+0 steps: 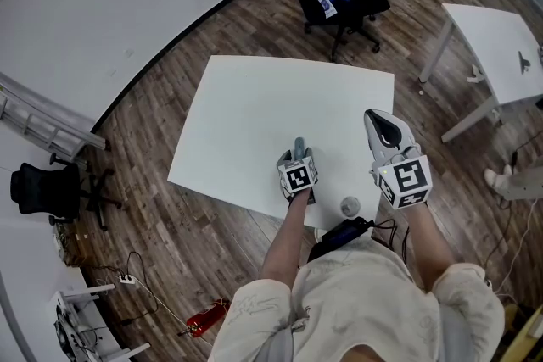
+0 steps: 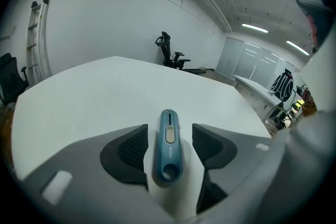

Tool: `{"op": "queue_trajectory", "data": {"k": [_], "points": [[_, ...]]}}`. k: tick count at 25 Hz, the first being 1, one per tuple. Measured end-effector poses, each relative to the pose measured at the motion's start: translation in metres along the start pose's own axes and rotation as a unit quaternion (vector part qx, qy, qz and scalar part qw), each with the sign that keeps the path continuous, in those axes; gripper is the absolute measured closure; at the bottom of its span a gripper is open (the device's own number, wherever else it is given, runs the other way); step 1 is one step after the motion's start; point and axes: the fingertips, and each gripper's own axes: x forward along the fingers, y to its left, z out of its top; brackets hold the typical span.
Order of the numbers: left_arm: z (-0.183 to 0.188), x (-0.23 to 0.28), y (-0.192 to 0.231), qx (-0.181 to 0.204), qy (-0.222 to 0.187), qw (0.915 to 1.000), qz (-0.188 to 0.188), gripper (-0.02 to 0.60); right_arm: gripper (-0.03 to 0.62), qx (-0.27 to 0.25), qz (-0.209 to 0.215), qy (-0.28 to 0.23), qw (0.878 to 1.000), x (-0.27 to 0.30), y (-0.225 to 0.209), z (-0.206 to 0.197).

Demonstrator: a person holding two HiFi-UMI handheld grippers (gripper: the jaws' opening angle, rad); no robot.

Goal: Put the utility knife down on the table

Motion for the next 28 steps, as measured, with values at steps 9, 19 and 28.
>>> {"op": "queue_trajectory", "data": {"k": [9, 19, 28], "points": [[0.0, -0.007, 0.001, -0.011, -0.005, 0.9999, 0.005, 0.299, 0.588, 0.001, 0.001, 0.001, 1.0, 0.001, 0.002, -0.001], [0.019, -0.02, -0.004, 0.007, -0.045, 0.999, 0.006, 0.31, 0.586, 0.004, 0.003, 0.001, 1.0, 0.001, 0.004, -0.002], [0.046, -0.032, -0.015, 0.015, -0.079, 0.9968, 0.001, 0.329, 0.586, 0.002, 0.005, 0.001, 1.0, 0.003, 0.005, -0.001]]}}
